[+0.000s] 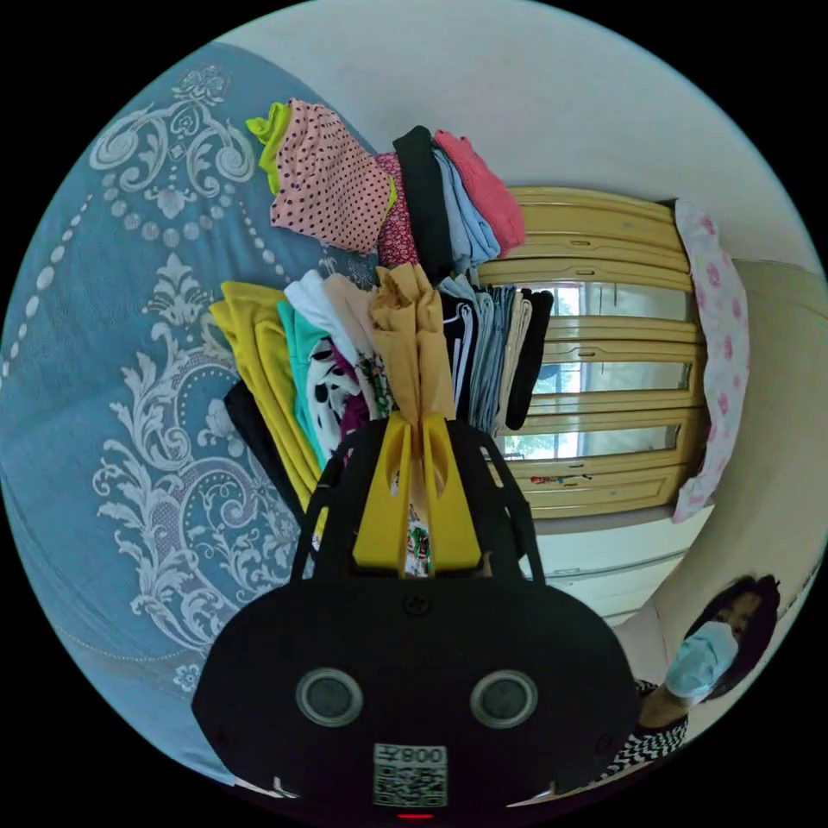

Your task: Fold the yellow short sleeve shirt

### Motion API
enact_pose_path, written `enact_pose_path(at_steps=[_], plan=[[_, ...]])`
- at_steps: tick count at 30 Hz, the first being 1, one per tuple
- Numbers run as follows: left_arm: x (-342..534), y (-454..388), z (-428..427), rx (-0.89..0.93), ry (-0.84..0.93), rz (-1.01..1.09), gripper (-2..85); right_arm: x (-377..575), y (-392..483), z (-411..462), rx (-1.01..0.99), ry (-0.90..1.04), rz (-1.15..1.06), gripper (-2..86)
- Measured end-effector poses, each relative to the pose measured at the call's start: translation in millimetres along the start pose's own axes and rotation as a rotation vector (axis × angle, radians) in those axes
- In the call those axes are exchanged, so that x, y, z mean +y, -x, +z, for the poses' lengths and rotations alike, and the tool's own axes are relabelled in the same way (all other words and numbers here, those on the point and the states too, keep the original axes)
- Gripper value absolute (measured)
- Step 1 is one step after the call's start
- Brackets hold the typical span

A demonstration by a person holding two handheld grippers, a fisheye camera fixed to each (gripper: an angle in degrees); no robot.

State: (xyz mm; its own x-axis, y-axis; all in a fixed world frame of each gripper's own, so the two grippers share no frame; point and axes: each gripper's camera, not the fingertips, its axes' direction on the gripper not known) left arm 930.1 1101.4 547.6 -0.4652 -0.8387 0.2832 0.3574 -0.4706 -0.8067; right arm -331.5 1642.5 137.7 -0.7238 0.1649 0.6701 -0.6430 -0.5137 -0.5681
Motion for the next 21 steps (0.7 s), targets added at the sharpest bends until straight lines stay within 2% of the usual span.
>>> enact_pose_path(at_steps=[9,14,17,21], plan=[[-36,64,11,0.025,-0.012,0.017,3.3,5,-50,-34,-0.049,-0.063,-0.020,2.5],[-45,86,3,0.057,-0.053,0.031,4.3,-14,-38,-115,0.167,-0.278,-0.145,6.8],[-47,95,-1,0.062,-0.070,0.054,5.3,-46,-43,-148,0.280,-0.337,-0.133,8.7],[-31,104,-5,0.079,-0.091,0.103,6.2,-77,-60,-165,0.317,-0.348,-0.074,9.9]])
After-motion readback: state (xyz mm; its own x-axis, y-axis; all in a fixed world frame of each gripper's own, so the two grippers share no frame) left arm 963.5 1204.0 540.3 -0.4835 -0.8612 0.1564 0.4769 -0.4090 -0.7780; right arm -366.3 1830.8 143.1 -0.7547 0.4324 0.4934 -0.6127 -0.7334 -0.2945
